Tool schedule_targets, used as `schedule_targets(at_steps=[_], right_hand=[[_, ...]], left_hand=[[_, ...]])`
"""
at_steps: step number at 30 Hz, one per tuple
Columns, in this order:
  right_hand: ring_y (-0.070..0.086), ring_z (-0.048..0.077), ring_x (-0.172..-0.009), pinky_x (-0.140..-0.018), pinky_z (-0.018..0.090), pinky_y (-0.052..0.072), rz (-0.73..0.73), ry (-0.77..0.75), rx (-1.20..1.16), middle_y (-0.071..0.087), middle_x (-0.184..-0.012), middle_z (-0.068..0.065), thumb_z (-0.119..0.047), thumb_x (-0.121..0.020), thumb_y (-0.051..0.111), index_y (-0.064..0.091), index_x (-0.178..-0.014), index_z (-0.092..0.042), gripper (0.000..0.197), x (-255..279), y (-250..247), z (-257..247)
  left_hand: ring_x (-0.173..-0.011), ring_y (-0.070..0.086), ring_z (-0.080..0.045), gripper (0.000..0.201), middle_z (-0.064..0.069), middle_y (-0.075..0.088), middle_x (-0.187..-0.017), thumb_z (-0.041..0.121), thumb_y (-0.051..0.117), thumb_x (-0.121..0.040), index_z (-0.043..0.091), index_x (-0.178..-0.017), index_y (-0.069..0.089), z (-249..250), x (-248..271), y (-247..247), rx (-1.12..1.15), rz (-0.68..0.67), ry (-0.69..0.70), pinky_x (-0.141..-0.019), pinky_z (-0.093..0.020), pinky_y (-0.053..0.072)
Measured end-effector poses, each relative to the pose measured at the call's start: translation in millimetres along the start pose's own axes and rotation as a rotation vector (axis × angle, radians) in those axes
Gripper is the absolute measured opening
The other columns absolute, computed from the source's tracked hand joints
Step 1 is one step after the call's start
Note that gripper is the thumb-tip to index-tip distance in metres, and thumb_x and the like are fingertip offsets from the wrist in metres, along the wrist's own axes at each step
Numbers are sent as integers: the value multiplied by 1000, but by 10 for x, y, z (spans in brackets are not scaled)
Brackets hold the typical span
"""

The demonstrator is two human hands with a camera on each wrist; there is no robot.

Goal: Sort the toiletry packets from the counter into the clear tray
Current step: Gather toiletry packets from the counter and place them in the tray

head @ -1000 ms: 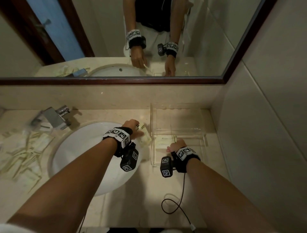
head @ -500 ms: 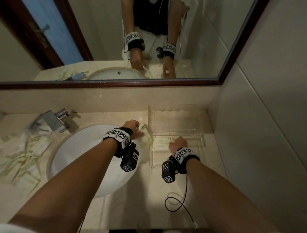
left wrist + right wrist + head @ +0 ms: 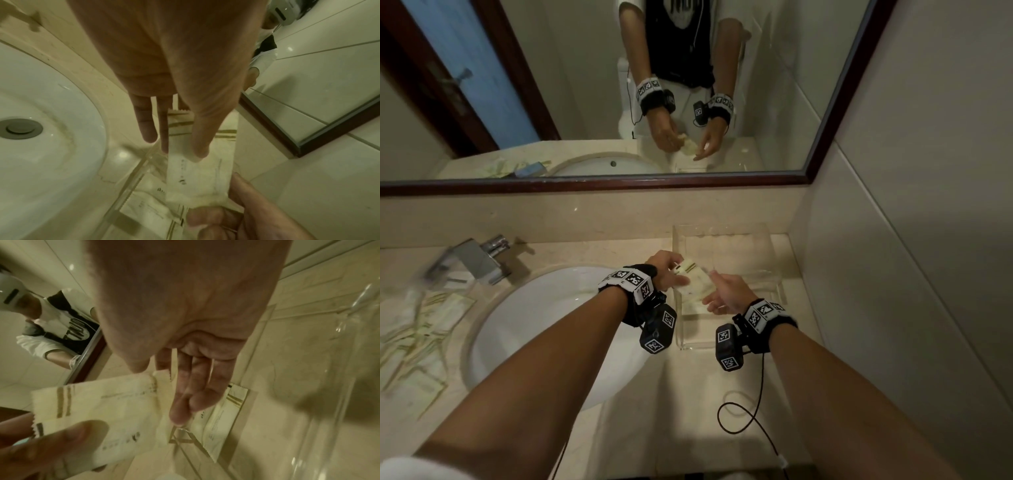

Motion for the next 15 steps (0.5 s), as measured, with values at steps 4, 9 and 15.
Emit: schedule_targets(at_steps=[4, 9, 15], right_hand=[[61, 21, -56, -55, 29, 56, 36, -49, -69, 65, -84, 19, -23, -94, 61, 58, -106, -6, 21, 15, -99, 10], [66, 23, -76, -59, 26, 60, -129, -143, -36, 62, -99, 19, 11, -83, 65, 55, -109, 1, 29, 105, -108, -33], [67, 23, -93, -73, 32, 61, -193, -140, -4, 63, -103, 5, 0, -76, 78, 59, -100, -16, 34, 184, 2, -50]], left_hand=[[-72, 64, -18, 32, -6, 68, -90, 26, 70, -83, 9, -109, 63, 115, 44, 23, -25, 1, -8, -60, -24, 49], [-58, 63, -11, 35, -4, 65, -90, 27, 67, -85, 11, -113, 54, 266, 78, 76, 5, 1, -4, -50, -21, 47], [-65, 66, -23, 28, -11, 70, -82, 30, 68, -83, 12, -97, 52, 433, 101, 231, 72, -77, 37, -68, -36, 58]])
Point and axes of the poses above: each hand's wrist, its own x-axis away from the middle knuckle, its own y-axis out of the palm, z = x × y, the point moved 2 cm from there along -x, towards the middle knuckle
